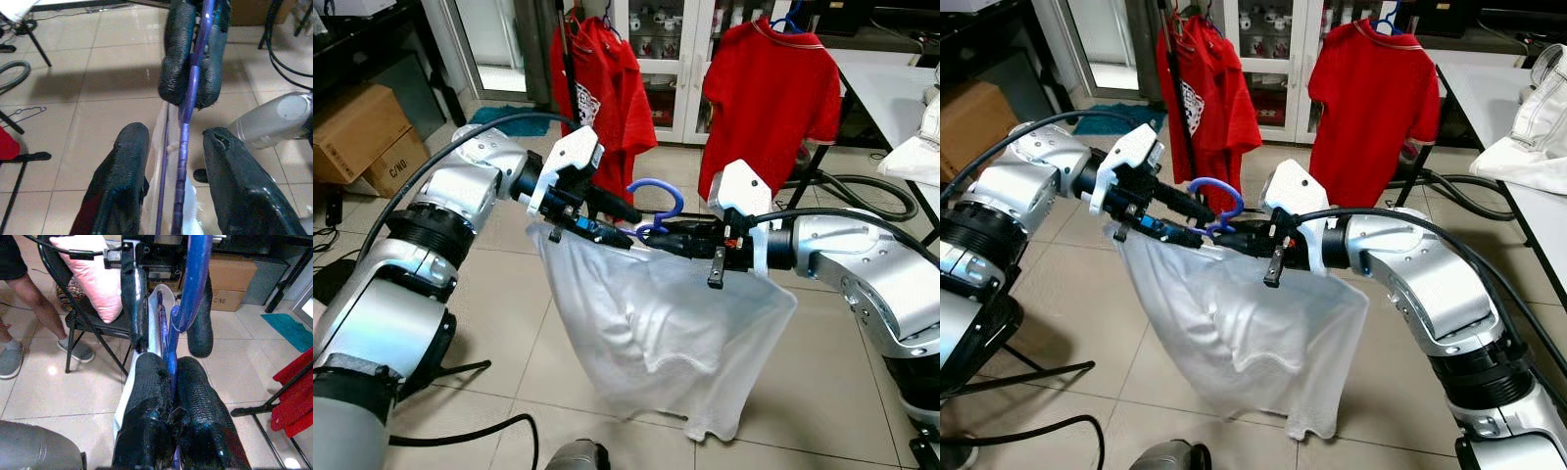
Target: Hang hanger
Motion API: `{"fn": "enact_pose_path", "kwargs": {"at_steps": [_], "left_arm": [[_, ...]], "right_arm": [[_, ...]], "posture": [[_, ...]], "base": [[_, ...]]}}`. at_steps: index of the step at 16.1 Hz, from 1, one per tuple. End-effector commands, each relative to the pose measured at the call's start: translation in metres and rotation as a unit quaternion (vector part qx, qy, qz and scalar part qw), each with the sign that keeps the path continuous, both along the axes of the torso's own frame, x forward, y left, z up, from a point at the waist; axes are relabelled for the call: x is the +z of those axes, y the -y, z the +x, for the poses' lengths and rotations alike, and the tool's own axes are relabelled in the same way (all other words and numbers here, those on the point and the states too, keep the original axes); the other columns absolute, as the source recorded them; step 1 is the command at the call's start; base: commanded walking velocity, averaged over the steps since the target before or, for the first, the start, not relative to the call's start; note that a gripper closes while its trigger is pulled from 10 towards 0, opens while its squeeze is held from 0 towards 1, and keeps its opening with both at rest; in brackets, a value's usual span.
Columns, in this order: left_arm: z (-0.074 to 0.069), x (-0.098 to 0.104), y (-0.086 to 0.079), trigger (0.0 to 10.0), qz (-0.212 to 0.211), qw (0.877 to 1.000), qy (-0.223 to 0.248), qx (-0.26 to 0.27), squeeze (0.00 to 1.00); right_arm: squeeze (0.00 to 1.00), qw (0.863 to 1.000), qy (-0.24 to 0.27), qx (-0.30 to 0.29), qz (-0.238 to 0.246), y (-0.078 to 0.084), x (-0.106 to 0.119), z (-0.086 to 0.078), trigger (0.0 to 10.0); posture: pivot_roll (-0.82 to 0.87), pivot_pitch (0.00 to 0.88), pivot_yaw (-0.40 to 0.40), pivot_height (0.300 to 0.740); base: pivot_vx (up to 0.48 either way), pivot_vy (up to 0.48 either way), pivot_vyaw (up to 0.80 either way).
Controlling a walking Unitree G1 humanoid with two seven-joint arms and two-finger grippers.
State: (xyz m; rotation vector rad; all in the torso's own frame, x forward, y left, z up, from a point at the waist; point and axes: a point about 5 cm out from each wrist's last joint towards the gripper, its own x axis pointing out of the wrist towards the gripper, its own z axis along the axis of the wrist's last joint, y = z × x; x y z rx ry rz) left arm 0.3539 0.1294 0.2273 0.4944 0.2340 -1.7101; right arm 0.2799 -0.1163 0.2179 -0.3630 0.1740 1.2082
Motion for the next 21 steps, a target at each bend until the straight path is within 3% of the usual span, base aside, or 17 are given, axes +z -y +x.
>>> {"fn": "enact_pose_path", "kwargs": {"at_steps": [1,7,16,17,21], "left_arm": [[-0.002,0.0,-0.001,0.0,0.0,1.0,-0.001,-0.005,0.0],[-0.005,-0.011,0.0,0.0,0.039,0.999,0.006,-0.024,0.0],[-0.005,-0.007,-0.002,0.0,0.0,1.0,0.001,-0.015,0.0],[-0.006,-0.01,-0.006,0.0,-0.002,1.0,-0.003,-0.011,0.0],[-0.009,-0.017,-0.017,0.0,-0.013,1.0,-0.014,0.006,0.0]], "right_arm": [[0.0,1.0,0.023,0.018,-0.003,-0.005,0.011,-0.003,10.0],[0.0,0.999,0.022,0.023,-0.003,-0.006,0.013,-0.003,10.0],[0.0,1.0,0.011,0.019,0.012,-0.007,0.013,-0.003,10.0],[1.0,1.0,0.001,0.018,0.021,-0.006,0.014,-0.005,10.0],[1.0,0.999,-0.004,0.03,0.023,-0.006,0.013,-0.011,10.0]], "posture": [[-0.02,0.0,0.097,0.74],[-0.02,0.0,0.099,0.74],[-0.02,0.0,0.1,0.74],[-0.02,0.0,0.099,0.74],[-0.02,0.0,0.099,0.74]], "base": [[0.0,0.0,0.0],[0.0,0.0,0.0],[0.0,0.0,0.0],[0.0,0.0,0.0],[0.0,0.0,0.0]]}}
